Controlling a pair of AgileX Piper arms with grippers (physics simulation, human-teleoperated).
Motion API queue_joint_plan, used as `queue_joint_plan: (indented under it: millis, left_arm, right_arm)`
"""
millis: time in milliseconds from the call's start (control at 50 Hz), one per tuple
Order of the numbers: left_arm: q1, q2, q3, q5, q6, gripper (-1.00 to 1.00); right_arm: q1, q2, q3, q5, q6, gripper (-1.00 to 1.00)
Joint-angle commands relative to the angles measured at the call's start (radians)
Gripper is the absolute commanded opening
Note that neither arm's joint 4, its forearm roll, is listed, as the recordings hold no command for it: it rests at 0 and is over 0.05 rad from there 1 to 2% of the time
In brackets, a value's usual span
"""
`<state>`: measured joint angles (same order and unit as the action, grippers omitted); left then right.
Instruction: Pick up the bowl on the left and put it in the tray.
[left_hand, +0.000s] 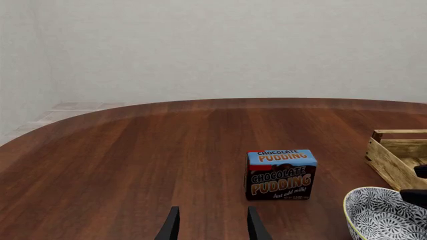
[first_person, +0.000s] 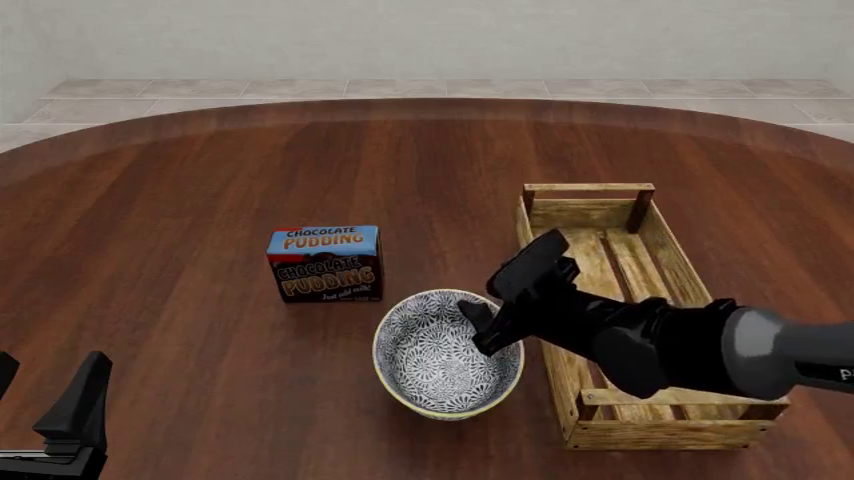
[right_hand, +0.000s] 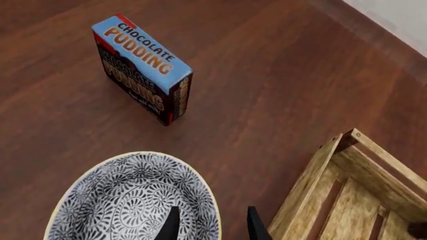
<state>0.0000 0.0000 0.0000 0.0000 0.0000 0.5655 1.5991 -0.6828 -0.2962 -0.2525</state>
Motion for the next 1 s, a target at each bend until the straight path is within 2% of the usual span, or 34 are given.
queue_joint_plan:
  millis: [20,500,700,1000]
  left_arm:
    - [0.000,0.000,0.000,0.000,0.000,1.00]
    - [0.000,0.000,0.000,0.000,0.000,1.00]
    - [0.000,0.000,0.000,0.000,0.000,1.00]
    - [0.000,0.000,0.000,0.000,0.000,1.00]
  right_arm:
    - [-0.003,0.019,-0.005,-0.008,0.005,1.00]
    - [-0.015,0.047,-0.016,-0.014,0.009,1.00]
    - [-0.008,0.070,-0.016,-0.023,-0.007,1.00]
    - [-0.001,0.087,-0.032,-0.012,0.007,1.00]
